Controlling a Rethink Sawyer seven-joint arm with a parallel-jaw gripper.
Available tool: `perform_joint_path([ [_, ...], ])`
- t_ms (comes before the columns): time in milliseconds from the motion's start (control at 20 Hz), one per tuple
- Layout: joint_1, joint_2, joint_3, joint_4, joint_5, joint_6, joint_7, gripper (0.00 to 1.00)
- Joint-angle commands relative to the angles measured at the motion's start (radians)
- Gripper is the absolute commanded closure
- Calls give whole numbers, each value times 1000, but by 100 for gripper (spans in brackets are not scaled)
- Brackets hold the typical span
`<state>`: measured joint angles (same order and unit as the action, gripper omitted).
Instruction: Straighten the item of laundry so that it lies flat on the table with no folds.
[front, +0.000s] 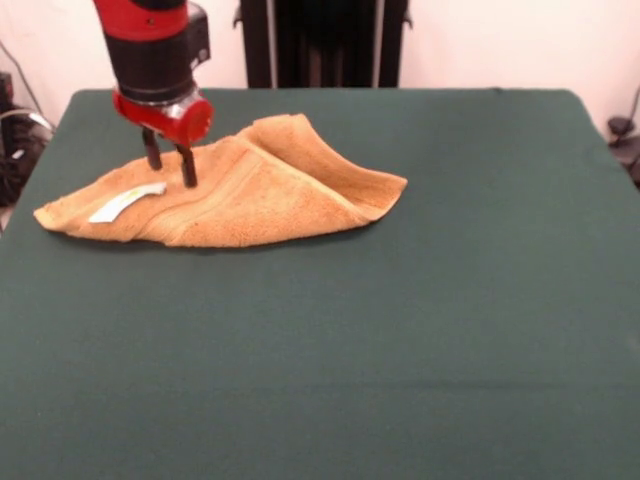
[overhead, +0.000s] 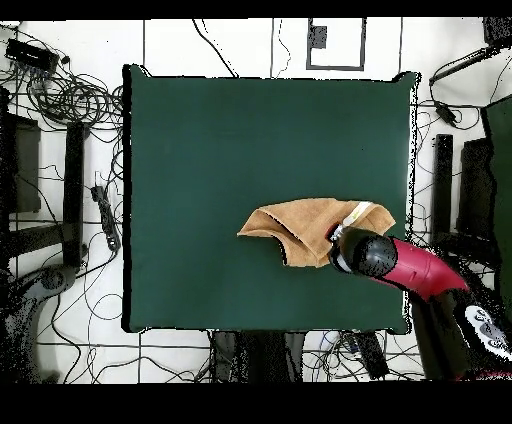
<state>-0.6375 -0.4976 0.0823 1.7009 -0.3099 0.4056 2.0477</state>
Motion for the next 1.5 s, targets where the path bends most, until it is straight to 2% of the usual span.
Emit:
perform_joint_path([
  [50,49,161,85,44,27,-101,120,0],
  [450,109,228,-12,-16,33,-73,146,0],
  [750,118,206,-20,8,56,-50,135,0],
  [900,121,200,-18,6,38,-98,119,0],
  [950,115,200,-11,3,25,-102,96,100],
  [1100,123,193,-26,-16,10,-101,83,100],
  [1250,122,177,-30,-4,40,-79,106,100],
  [1500,113,169,-19,6,42,-71,92,100],
])
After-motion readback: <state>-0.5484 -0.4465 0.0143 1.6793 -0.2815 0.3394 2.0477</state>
